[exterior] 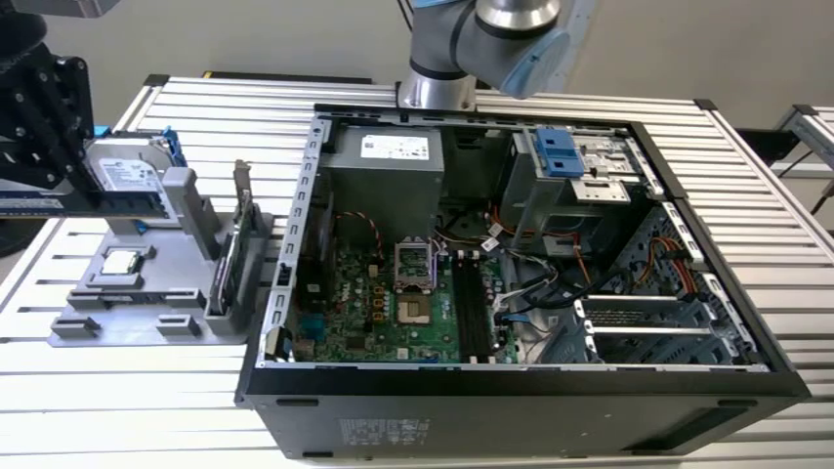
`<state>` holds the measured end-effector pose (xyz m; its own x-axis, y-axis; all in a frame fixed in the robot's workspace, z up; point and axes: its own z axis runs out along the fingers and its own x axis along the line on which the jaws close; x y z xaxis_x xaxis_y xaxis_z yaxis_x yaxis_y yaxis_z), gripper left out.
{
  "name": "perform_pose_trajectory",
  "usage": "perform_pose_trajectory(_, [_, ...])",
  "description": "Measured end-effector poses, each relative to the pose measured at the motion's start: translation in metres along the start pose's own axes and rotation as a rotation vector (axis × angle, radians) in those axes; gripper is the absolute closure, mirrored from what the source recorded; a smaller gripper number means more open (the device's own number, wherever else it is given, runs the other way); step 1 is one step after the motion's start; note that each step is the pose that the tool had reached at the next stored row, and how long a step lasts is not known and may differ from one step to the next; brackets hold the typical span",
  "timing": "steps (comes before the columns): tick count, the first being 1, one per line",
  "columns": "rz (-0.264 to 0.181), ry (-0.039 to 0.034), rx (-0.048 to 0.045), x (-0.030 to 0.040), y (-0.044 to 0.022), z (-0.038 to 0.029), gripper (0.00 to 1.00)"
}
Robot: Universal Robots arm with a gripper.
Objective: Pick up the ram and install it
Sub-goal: 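Pick up the ram and move it above insertion slot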
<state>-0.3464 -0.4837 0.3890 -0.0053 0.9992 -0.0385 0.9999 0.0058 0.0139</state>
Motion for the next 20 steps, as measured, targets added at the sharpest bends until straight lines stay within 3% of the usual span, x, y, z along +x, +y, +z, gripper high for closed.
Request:
perform_pose_trajectory(9, [-0.002, 0.0001, -0.0002, -0.0001, 0.0124, 0.0002, 1.0])
perform_pose_trajectory(20, [-0.002, 0.0, -0.0001, -0.0001, 0.014, 0.0002, 1.0])
